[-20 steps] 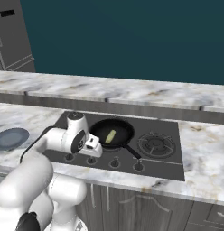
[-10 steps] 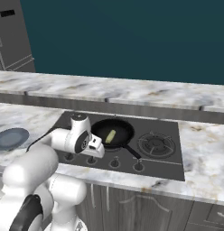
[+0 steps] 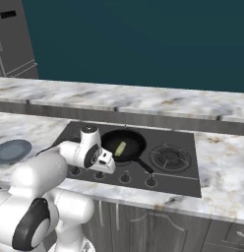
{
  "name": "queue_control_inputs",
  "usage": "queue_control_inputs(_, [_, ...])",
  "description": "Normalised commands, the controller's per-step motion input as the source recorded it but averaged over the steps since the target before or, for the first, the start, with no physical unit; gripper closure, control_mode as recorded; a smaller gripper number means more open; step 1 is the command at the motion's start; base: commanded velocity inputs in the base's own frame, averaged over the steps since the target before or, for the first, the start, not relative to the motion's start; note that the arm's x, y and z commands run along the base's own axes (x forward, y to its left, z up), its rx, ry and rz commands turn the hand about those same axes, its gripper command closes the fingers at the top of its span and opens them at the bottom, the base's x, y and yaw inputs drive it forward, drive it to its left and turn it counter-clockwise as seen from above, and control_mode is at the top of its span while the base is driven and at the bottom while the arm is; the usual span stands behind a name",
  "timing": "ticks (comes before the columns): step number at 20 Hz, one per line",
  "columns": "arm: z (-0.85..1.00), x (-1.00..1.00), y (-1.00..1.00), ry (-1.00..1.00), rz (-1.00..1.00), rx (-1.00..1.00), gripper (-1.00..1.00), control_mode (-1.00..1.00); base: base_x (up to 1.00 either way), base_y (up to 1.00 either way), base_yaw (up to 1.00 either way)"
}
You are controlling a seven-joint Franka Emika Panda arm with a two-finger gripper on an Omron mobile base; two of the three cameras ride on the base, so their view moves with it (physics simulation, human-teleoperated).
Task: Pick up the butter stick and place it in the pan. Then turn on the burner for the pan.
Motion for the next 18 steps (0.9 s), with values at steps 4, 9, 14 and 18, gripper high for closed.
queue_control_inputs(4, [-0.19, 0.01, 0.00, 0.00, 0.00, 0.00, -1.00, -1.00, 0.00, 0.00, 0.00])
queue_control_inputs(9, [-0.23, 0.00, 0.00, 0.00, 0.00, 0.00, -1.00, -1.00, 0.00, 0.00, 0.00])
queue_control_inputs(14, [-0.21, 0.00, 0.00, 0.00, 0.00, 0.00, -1.00, -1.00, 0.00, 0.00, 0.00])
queue_control_inputs(18, [-0.20, 0.00, 0.00, 0.00, 0.00, 0.00, -1.00, -1.00, 0.00, 0.00, 0.00])
